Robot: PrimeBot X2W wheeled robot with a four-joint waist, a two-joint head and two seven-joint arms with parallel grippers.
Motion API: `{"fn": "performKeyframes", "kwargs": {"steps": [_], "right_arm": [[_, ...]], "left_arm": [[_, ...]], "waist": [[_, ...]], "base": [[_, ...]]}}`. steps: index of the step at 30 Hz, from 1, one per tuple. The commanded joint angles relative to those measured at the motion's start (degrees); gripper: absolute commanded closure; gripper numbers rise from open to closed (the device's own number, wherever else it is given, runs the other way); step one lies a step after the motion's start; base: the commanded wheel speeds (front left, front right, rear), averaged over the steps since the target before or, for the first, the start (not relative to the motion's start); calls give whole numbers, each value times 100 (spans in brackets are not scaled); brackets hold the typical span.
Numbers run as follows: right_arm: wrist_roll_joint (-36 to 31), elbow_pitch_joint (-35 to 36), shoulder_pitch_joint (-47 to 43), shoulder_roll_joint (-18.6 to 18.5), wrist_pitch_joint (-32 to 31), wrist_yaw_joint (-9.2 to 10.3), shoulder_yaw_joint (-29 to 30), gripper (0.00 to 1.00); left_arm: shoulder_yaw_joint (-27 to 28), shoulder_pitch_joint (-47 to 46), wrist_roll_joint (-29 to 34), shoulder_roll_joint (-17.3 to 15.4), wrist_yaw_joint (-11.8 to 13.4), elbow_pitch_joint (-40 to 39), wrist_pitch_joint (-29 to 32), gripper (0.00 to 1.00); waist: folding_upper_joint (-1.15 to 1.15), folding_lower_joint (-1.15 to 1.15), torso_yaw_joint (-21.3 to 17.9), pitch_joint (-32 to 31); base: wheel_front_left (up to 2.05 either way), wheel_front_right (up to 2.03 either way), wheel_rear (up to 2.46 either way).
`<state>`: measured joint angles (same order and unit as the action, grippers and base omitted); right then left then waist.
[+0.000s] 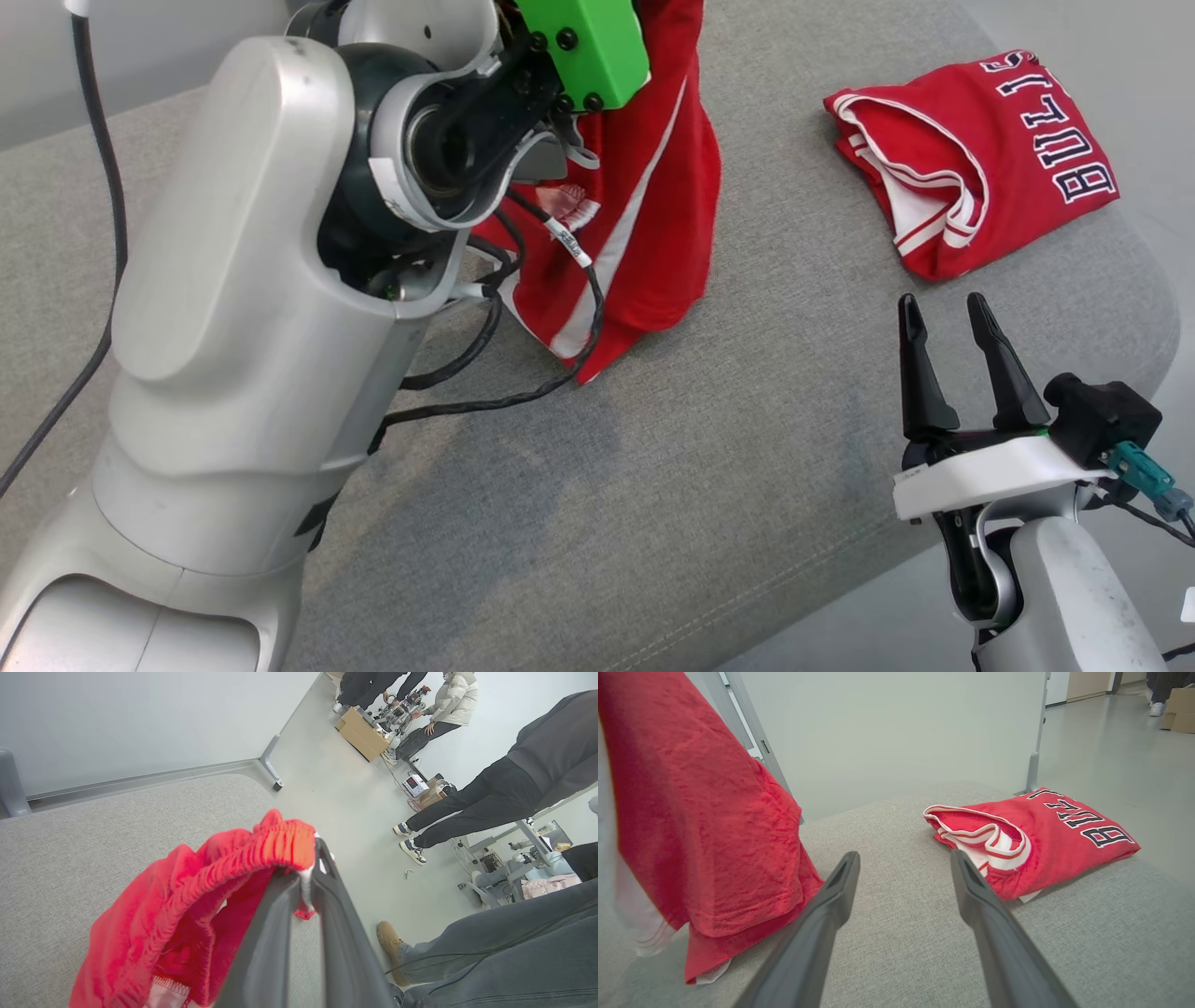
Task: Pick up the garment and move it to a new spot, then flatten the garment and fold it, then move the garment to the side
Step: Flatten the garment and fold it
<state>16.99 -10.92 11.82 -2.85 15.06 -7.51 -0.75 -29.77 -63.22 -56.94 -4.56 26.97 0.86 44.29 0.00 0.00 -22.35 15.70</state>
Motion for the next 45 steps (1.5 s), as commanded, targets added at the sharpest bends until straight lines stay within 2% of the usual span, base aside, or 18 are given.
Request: {"fn": "performKeyframes", "kwargs": {"steps": [1,4,8,15,22,24,28,33,37,41,42,43,44,45], "right_arm": [[4,-12,68,-13,14,4,-8,0],[51,21,128,-13,14,4,-3,0],[114,51,157,-12,14,4,-31,0],[104,38,252,-13,14,4,48,0],[-50,-8,202,-12,14,4,108,0],[-89,-13,173,-14,14,4,114,0],[-212,7,107,-14,14,4,158,0],[-400,66,14,-14,14,4,276,0],[-552,93,18,-15,14,4,324,0],[-660,117,62,-15,14,4,351,0],[-683,117,81,-15,14,4,342,0],[-705,108,98,-14,14,4,329,0],[-716,98,111,-14,14,4,315,0],[-718,87,119,-15,14,4,304,0]], "left_arm": [[-59,-52,46,40,50,-25,-114,100],[-121,63,145,21,57,4,-202,100],[-194,469,321,-357,-44,118,-389,100],[201,1159,363,-1040,-111,507,-769,100],[485,1990,289,-1876,-453,634,-916,100],[588,2396,151,-2038,-564,531,-966,100],[459,3402,208,-2451,-896,27,-1155,100],[386,4721,126,-2527,-1018,-948,-1668,100],[330,5447,75,-2313,-1008,-1492,-2095,100],[244,5771,25,-2148,-1028,-1641,-2310,100],[243,5795,52,-2127,-1030,-1579,-2348,93],[231,5769,158,-2152,-1043,-1500,-2415,69],[201,5713,254,-2164,-1074,-1419,-2487,15],[176,5669,296,-2155,-1098,-1342,-2553,0]], "waist": [[0,0,73,20],[0,0,104,87],[0,0,125,212],[0,0,154,416],[0,0,302,459],[0,0,372,441],[0,0,565,384],[0,0,863,346],[0,0,1106,361],[0,0,1286,373],[0,0,1315,374],[0,0,1330,372],[0,0,1337,368],[0,0,1336,357]], "base": [[0,0,0],[0,0,0],[0,0,0],[0,0,0],[0,0,0],[0,0,0],[0,0,0],[0,0,0],[0,0,0],[0,0,0],[0,0,0],[0,0,0],[0,0,0],[0,0,0]]}}
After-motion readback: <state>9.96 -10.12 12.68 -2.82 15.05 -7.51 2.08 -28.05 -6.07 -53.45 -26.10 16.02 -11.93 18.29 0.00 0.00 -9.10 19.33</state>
